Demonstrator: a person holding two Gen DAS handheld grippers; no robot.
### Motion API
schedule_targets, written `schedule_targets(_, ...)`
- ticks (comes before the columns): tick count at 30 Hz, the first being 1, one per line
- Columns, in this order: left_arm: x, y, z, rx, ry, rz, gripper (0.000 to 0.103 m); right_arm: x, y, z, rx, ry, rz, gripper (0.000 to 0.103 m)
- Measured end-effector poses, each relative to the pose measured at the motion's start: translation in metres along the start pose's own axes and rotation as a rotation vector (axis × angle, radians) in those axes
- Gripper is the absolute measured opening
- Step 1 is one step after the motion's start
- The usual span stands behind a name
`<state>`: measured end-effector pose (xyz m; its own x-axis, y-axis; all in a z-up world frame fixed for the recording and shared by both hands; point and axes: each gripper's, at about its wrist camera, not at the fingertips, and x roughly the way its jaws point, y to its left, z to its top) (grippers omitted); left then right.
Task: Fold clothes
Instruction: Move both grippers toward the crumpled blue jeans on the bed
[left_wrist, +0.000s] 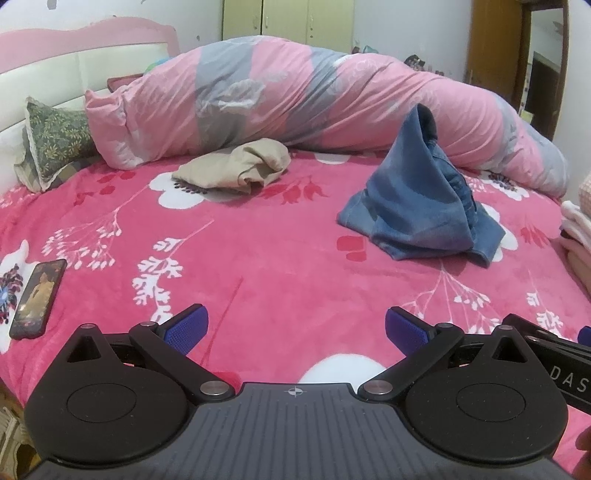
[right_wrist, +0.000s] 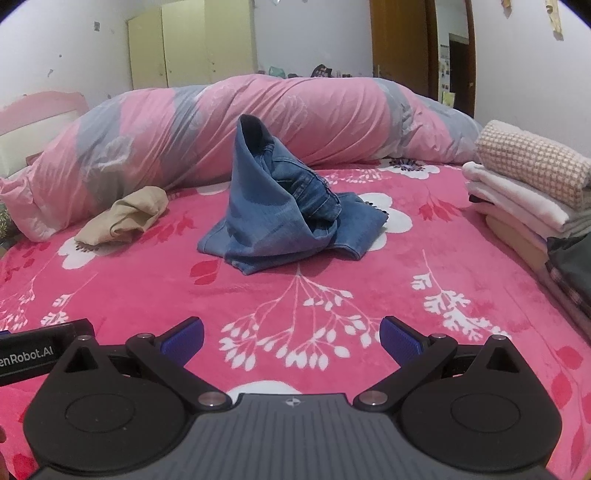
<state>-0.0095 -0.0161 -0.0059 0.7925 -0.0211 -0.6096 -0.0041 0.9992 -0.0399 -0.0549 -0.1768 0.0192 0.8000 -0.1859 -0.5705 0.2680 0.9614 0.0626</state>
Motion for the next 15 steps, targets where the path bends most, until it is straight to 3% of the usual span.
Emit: schedule_targets(15,0.0022,0.0021,0.0031,0.009,0.006,0.008,0.103,0.0047,0.0013,0.0009,0.008,0.006,0.011,0.103)
